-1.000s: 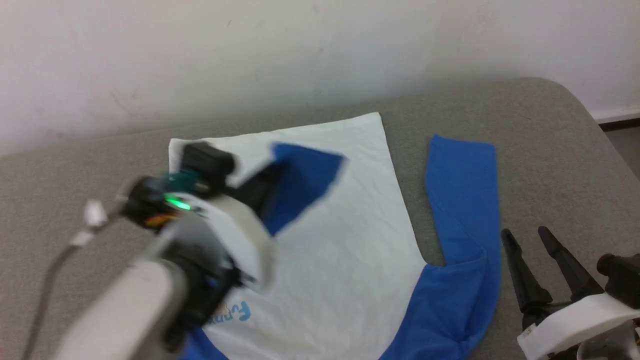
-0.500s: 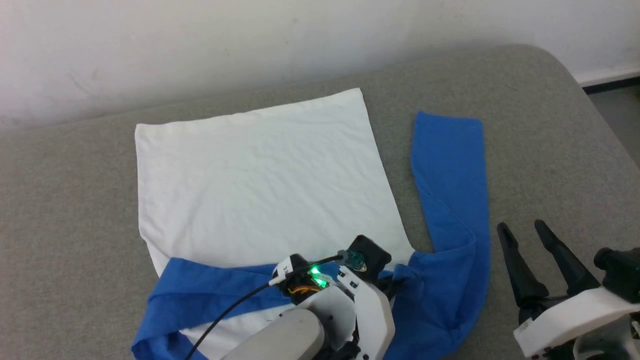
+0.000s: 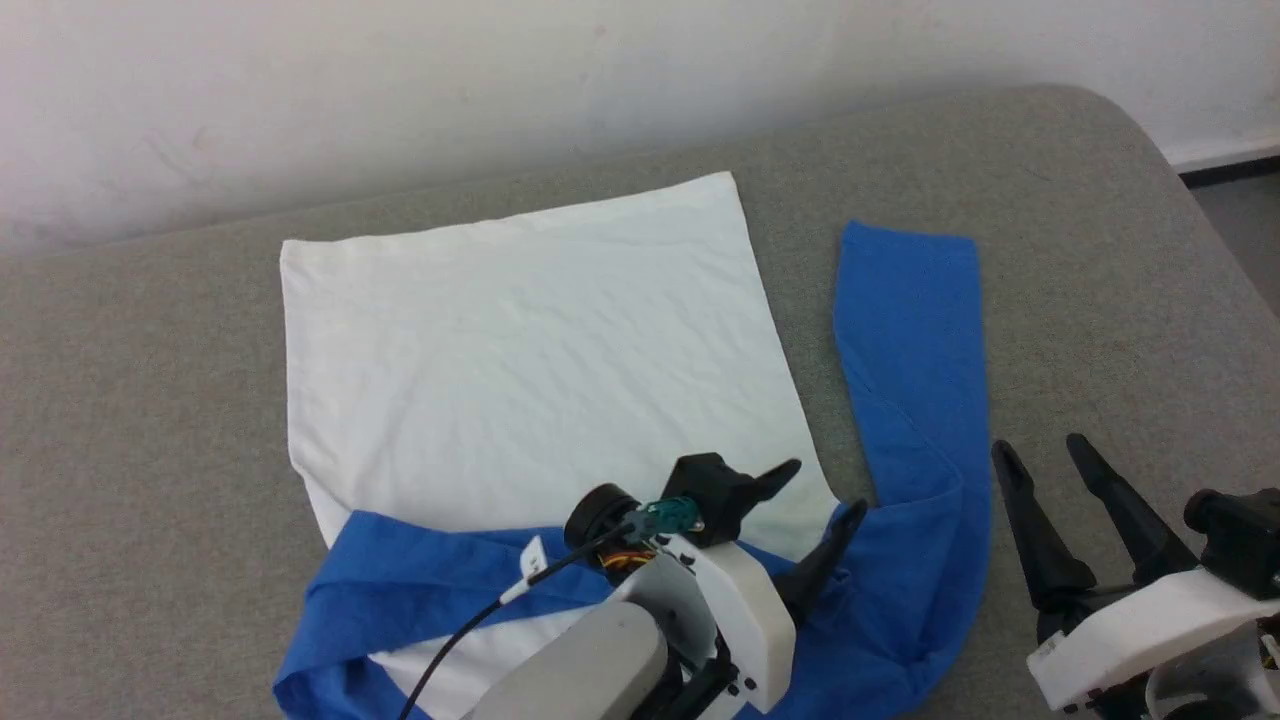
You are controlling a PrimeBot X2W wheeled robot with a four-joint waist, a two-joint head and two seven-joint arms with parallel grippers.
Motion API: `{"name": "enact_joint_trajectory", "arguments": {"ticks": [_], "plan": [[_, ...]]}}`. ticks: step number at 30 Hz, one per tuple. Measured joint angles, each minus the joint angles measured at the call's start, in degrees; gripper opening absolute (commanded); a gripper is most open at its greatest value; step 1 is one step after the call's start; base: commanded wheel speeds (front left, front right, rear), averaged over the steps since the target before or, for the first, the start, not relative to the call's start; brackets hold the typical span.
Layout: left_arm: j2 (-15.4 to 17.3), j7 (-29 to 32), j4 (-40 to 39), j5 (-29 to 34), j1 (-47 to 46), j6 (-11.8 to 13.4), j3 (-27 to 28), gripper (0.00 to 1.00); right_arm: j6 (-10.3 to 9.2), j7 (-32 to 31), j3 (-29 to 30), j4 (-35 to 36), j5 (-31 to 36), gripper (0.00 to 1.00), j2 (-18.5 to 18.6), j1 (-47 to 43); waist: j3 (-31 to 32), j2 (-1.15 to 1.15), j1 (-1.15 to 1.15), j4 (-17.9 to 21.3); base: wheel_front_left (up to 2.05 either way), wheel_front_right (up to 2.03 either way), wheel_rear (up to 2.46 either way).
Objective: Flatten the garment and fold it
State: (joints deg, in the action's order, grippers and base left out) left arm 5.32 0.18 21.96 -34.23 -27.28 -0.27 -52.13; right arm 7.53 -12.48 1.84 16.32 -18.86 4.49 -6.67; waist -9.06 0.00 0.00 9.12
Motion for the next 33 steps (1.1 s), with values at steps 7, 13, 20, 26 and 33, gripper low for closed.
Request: {"name": "enact_joint_trajectory", "arguments": {"ticks": [7,13,20,26,33], "plan": [[4.2,-12.4,-8.5,0.8,4.8,6.2,7.5,1.0,0.0,-0.1,0.5,0.2,0.2,1.0,1.4,-0.2,3.6,0.0,-0.01,-2.2,0.0,0.0,0.0],[10.6,-14.7,-15.3,1.7,11.0,13.4,18.0,1.0,0.0,-0.4,2.2,0.6,1.1,1.0,1.9,-0.9,5.4,0.0,-0.01,-5.0,0.0,0.0,0.0],[15.1,-14.9,-22.9,3.0,19.7,19.1,31.1,1.0,0.0,-0.6,4.8,-2.8,0.1,1.0,2.2,-0.3,6.0,0.0,-0.01,-7.6,0.0,0.0,0.0],[16.0,-14.9,-28.7,5.0,26.6,21.3,40.5,1.0,0.0,-2.2,9.0,-14.2,-3.3,1.0,4.9,6.4,4.6,0.0,0.0,-8.8,0.0,0.0,0.0],[14.6,-14.9,-34.3,7.4,29.6,21.3,43.8,1.0,0.0,-8.9,11.6,-33.0,-8.4,1.0,11.4,20.7,1.1,0.0,0.0,-10.5,0.0,0.0,0.0]]}}
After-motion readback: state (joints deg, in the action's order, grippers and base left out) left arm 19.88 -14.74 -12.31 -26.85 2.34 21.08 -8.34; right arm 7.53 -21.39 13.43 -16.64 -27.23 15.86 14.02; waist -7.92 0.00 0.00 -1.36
